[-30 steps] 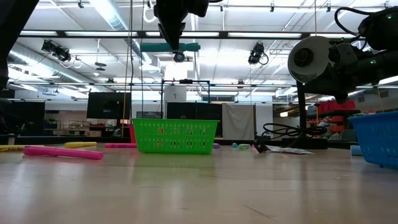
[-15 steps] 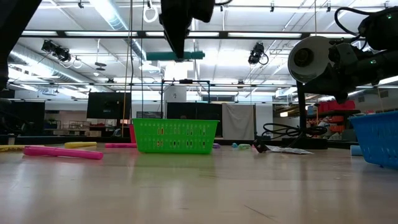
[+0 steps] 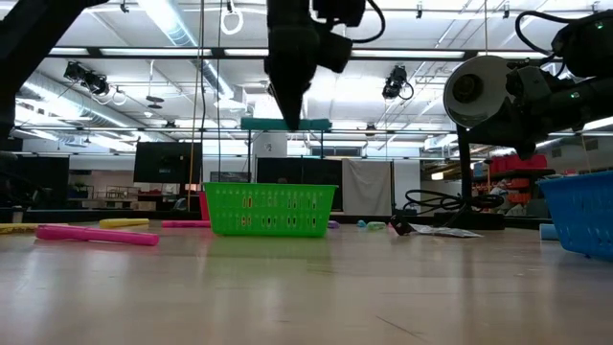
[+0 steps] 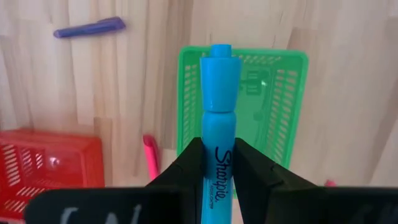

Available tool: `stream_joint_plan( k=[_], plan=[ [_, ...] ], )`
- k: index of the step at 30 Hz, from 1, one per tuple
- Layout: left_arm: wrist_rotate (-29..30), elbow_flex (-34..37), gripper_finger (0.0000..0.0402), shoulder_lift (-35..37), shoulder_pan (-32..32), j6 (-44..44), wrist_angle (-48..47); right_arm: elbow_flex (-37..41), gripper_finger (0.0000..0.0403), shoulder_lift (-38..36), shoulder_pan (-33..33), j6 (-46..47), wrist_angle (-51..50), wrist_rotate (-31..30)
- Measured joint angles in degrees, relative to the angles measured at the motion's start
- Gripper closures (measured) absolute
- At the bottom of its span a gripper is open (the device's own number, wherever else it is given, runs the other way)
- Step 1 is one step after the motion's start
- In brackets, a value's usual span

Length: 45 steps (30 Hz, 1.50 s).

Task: Pick & Place Markers
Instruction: Put the bottom left blue highlighter pen into the green bin, then put the bottom blue highlighter pen into the green bin

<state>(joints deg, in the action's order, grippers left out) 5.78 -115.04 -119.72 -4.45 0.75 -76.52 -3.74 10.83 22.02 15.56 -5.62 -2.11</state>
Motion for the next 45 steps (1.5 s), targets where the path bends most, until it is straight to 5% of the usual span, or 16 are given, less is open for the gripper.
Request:
stream_joint_plan(
  k=[32,45],
  plan=[
    [-1.1,21.8,0.0337,0.1,0.8,-2.9,19.7,0.0,0.0403,0.0,0.0,0.0,0.0,0.0],
    [-2.2,21.8,0.0163,0.1,0.8,-2.5,19.9,0.0,0.0403,0.0,0.0,0.0,0.0,0.0]
  ],
)
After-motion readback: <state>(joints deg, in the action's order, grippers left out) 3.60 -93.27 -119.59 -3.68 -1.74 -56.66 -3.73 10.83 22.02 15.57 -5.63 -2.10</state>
